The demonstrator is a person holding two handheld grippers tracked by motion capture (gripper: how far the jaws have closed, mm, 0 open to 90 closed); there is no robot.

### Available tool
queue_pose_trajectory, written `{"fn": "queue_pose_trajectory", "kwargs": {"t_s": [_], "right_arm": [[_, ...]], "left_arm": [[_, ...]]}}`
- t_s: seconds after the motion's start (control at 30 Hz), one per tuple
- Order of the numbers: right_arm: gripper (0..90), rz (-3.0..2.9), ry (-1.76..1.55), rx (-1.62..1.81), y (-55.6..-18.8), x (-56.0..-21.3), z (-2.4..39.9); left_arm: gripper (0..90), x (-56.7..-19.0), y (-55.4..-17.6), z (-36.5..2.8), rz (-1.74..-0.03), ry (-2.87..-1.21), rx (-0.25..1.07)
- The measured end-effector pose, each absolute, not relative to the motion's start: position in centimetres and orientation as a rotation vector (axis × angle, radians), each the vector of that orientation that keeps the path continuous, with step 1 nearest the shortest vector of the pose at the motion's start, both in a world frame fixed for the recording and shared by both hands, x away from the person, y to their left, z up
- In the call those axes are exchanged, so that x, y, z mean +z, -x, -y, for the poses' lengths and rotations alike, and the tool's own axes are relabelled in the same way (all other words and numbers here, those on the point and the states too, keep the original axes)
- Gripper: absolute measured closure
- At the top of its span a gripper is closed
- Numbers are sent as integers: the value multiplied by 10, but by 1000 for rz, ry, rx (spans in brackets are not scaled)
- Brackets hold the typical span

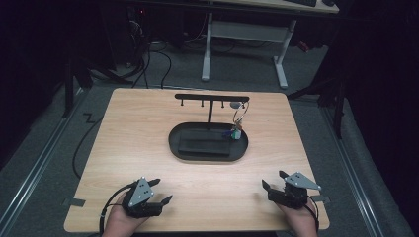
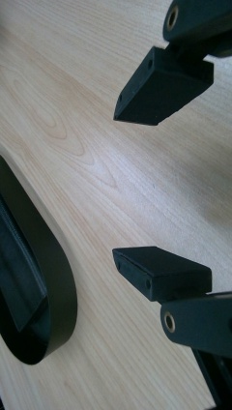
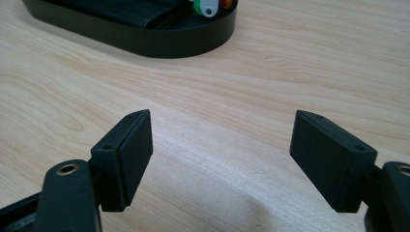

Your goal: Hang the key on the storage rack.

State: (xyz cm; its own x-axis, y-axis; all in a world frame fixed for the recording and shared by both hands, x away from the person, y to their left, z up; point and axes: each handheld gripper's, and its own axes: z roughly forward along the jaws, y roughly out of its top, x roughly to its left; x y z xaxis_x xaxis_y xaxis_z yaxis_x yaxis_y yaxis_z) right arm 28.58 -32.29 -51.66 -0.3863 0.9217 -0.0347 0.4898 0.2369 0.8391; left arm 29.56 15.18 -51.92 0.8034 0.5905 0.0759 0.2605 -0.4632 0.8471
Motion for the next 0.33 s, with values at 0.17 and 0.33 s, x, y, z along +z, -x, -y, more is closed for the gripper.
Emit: {"fn": "queue_pose_trajectory", "kwargs": {"t_s": [0.17,0.33], "right_arm": [[236,-1973,-1306,1033,-285,-518,322],[236,-1956,-1321,1040,-284,-517,324]], "left_arm": [[306,-518,-297,-153,-624,-2065,453],[326,-515,-296,-154,-614,-2080,459]]}}
